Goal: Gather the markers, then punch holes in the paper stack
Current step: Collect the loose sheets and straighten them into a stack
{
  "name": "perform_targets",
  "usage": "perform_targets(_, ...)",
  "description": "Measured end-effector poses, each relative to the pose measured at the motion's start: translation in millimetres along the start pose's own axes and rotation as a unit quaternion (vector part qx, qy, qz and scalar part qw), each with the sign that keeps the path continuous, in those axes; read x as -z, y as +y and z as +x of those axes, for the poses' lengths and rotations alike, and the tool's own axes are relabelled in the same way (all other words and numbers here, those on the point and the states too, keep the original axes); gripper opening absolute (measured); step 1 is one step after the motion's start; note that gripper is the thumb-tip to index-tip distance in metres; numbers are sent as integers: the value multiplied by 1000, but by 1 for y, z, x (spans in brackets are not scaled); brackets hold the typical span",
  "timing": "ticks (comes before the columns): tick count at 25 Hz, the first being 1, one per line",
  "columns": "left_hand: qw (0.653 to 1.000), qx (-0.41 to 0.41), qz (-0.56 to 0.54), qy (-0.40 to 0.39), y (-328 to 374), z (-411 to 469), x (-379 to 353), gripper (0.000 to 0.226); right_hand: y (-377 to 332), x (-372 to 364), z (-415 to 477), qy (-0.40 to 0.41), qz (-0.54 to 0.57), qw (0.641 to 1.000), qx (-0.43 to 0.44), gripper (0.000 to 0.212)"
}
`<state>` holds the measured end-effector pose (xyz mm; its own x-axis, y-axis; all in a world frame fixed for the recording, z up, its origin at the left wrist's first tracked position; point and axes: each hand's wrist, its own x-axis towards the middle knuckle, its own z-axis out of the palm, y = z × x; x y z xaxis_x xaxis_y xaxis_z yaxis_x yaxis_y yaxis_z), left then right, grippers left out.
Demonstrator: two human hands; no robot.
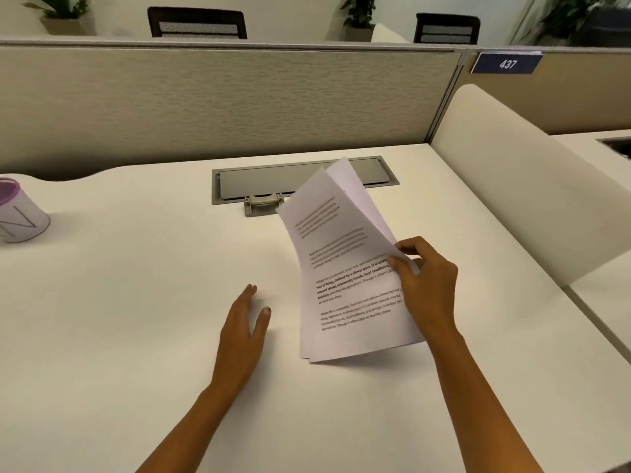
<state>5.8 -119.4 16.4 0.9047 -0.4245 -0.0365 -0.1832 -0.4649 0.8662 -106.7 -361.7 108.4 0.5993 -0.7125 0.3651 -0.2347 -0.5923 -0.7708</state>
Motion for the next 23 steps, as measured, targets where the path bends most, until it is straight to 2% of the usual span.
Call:
perform_targets(1, 996, 37, -78, 1, 10, 3, 5, 46, -10, 0, -3, -1, 39, 999, -9, 14)
perform_targets(3, 967, 62, -248, 0, 27, 9, 17, 43, -27, -4, -10, -19, 116, 992, -46, 16)
perform_targets(5, 946, 50, -320, 18, 40, 14, 31, 42, -39, -11, -20, -40, 181, 979, -90, 19)
perform_targets(9, 953, -33, -283, 99, 61, 13, 52, 17, -55, -27, -43, -48, 265, 956, -116, 31)
perform_targets(13, 938, -124, -268, 181, 82, 3, 65, 7, -70, -40, -50, -28, 304, 944, -125, 45)
perform_targets(17, 924, -147, -254, 247, 91, -7, 73, 12, -79, -49, -52, -36, 305, 943, -129, 31)
perform_targets(21, 926, -129, -254, 248, 83, -14, 71, 17, -76, -58, -65, -75, 320, 931, -161, 17)
perform_targets(23, 923, -127, -253, 260, 83, -16, 71, 14, -77, -58, -67, -64, 325, 932, -147, 11)
